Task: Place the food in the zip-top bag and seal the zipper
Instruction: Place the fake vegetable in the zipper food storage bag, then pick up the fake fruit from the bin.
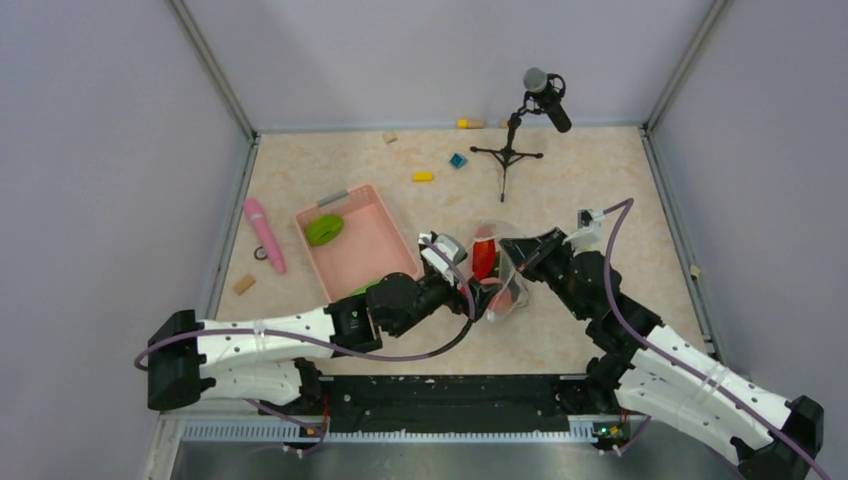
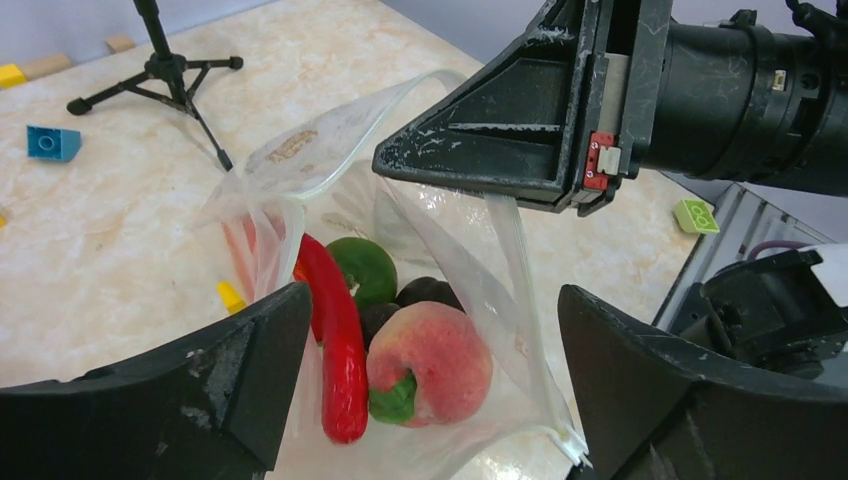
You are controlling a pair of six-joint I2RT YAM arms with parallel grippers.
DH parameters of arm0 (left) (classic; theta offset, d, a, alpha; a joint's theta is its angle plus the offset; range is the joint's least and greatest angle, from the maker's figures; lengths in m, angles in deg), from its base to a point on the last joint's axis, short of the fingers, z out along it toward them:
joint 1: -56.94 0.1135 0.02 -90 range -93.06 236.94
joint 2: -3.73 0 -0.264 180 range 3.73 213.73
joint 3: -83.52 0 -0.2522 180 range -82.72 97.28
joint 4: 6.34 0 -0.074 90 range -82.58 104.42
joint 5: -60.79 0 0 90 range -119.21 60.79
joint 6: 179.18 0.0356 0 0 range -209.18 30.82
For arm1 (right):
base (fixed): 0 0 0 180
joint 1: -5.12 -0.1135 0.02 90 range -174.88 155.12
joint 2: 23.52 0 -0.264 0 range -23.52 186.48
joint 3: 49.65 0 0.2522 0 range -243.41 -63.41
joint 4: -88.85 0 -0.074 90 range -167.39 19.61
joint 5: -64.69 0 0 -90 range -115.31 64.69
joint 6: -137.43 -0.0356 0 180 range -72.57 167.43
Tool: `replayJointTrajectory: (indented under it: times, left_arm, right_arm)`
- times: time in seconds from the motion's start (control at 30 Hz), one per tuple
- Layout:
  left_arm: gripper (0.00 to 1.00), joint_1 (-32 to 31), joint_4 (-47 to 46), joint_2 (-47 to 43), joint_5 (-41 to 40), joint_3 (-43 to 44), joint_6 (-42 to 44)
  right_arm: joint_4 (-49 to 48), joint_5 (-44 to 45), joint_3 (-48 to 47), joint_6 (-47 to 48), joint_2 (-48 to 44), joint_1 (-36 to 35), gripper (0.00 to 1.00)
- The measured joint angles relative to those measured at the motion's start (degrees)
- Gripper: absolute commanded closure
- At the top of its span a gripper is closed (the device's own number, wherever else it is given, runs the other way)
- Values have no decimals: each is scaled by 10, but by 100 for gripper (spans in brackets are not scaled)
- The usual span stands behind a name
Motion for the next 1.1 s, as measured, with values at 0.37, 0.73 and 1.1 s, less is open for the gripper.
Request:
replayJointTrajectory:
  times: [0.37,0.73,1.1]
  left_arm:
    - [1,-7,132,-59,-9,40,-38]
    - [1,-7,264,-133,-139,57,-121]
    - [1,140,472,-152,-205,68,-278]
  right_arm:
    - [2,5,0,3,3,0,100]
    - [0,-4,0,26,41,0,100]
    - [-2,-19,0,48,48,0,100]
